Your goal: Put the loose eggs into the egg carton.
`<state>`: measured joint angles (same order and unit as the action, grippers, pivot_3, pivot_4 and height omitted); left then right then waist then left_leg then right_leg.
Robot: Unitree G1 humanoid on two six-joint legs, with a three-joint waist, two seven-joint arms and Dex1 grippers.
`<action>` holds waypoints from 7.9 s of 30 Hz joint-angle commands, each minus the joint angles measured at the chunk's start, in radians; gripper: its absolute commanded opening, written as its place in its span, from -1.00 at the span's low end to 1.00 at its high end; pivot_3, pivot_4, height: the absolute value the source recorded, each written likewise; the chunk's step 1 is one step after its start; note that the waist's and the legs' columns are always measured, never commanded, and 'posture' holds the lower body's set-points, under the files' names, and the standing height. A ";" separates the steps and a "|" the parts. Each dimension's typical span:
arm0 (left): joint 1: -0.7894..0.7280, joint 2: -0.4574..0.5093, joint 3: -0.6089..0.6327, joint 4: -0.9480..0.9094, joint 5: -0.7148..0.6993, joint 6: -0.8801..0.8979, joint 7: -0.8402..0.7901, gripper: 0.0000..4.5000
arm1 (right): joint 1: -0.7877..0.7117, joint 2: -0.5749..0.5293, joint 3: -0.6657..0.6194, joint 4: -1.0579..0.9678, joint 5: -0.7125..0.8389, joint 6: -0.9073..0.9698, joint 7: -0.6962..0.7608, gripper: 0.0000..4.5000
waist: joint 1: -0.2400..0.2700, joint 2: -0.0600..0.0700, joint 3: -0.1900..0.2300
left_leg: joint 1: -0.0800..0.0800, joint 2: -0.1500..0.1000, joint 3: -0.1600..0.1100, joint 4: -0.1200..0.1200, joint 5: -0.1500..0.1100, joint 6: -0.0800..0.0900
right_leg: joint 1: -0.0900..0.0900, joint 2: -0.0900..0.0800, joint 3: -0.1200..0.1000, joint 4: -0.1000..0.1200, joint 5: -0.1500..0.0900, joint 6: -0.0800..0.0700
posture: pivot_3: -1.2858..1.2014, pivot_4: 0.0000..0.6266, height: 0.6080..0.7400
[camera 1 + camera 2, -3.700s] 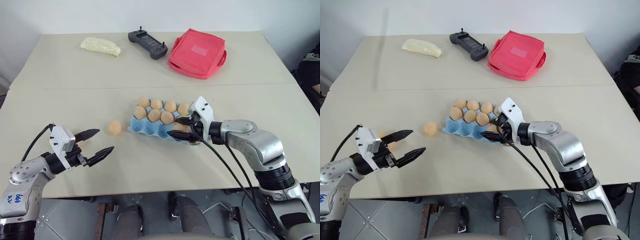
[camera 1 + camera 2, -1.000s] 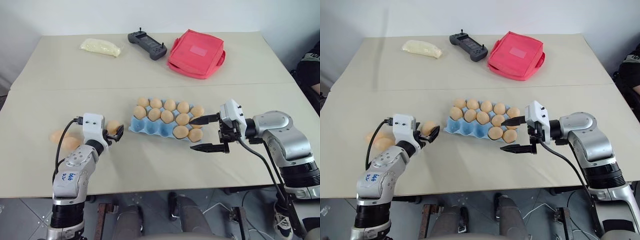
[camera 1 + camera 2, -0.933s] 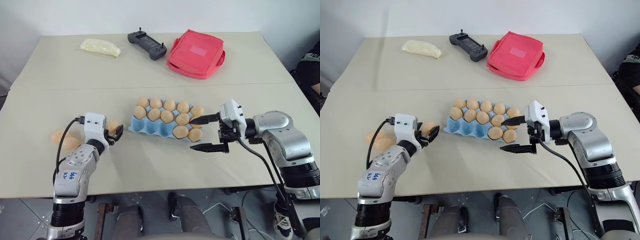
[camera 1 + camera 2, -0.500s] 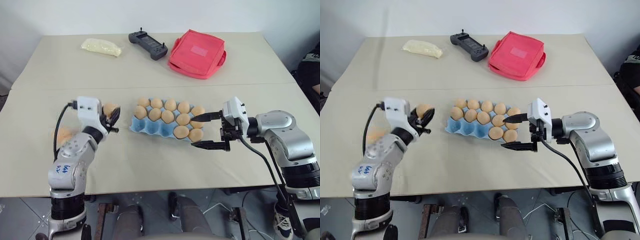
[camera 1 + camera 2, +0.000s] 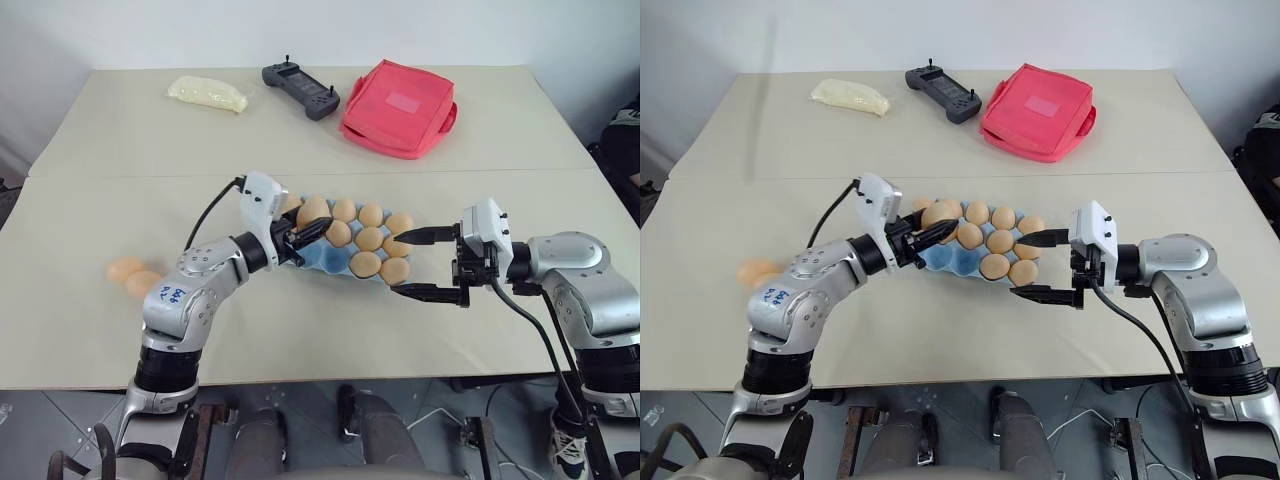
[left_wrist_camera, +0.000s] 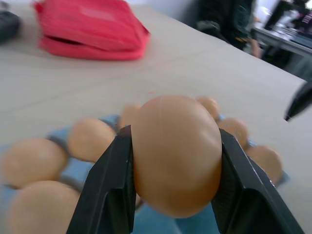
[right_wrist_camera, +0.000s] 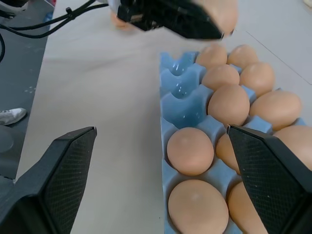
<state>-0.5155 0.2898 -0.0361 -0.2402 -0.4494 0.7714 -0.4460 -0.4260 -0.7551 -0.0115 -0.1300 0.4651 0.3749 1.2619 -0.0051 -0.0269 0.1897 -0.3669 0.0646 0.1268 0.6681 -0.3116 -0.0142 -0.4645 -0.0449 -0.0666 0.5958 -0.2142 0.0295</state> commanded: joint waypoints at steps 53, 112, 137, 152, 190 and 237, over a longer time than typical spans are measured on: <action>0.831 0.105 0.655 -0.526 -0.115 -0.038 0.034 1.00 | -0.133 0.043 0.065 0.142 -0.008 -0.084 0.062 1.00 | -0.022 -0.001 0.000 | 0.001 0.001 0.000 0.000 0.000 0.001 | 0.000 0.000 0.003 -0.002 -0.001 -0.002 | 0.03 -0.52 1.00; 0.532 -0.041 0.593 -0.352 -0.063 0.195 0.649 0.18 | -0.224 0.117 0.106 0.294 -0.085 -0.145 0.160 1.00 | -0.022 -0.002 -0.001 | 0.001 0.001 -0.001 0.000 0.000 0.000 | 0.000 0.000 0.002 -0.001 0.000 -0.003 | 0.03 -0.52 1.00; 0.236 0.137 0.177 -0.231 -0.089 0.089 0.160 -0.02 | -0.105 0.068 0.031 0.153 -0.055 -0.104 0.055 1.00 | -0.021 -0.002 -0.001 | 0.000 0.000 -0.001 0.000 0.000 0.000 | 0.000 0.000 0.002 -0.001 0.000 -0.002 | 0.03 -0.52 1.00; 0.049 0.161 -0.009 0.032 0.011 -0.035 -0.068 0.13 | 0.059 0.038 -0.076 -0.017 0.000 -0.074 -0.050 1.00 | -0.020 -0.002 -0.001 | 0.000 0.000 -0.002 0.000 0.000 -0.001 | 0.000 0.001 0.002 -0.001 0.000 -0.002 | 0.03 -0.52 1.00; 0.792 0.165 0.910 -0.388 -0.184 0.077 0.102 0.99 | -0.162 0.091 0.048 0.247 -0.027 -0.165 0.109 1.00 | -0.021 -0.002 -0.001 | 0.002 0.002 -0.002 -0.001 0.000 -0.001 | 0.000 0.000 0.002 -0.003 -0.001 -0.004 | 0.03 -0.52 1.00; 0.277 0.361 0.462 -0.039 -0.014 0.000 0.136 -0.06 | -0.060 0.052 0.003 0.094 -0.022 -0.085 0.007 1.00 | -0.017 -0.003 -0.002 | 0.003 0.005 0.000 -0.002 -0.004 -0.006 | -0.002 -0.001 0.000 0.001 -0.002 -0.007 | 0.03 -0.52 1.00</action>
<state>-0.2051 0.6393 0.4681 -0.2364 -0.4595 0.8192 -0.2635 -0.4900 -0.6905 0.0283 0.0010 0.4215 0.2873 1.2785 -0.0224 -0.0301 0.1880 -0.3638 0.0692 0.1264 0.6657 -0.3157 -0.0202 -0.4663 -0.0456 -0.0665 0.5969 -0.2158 0.0232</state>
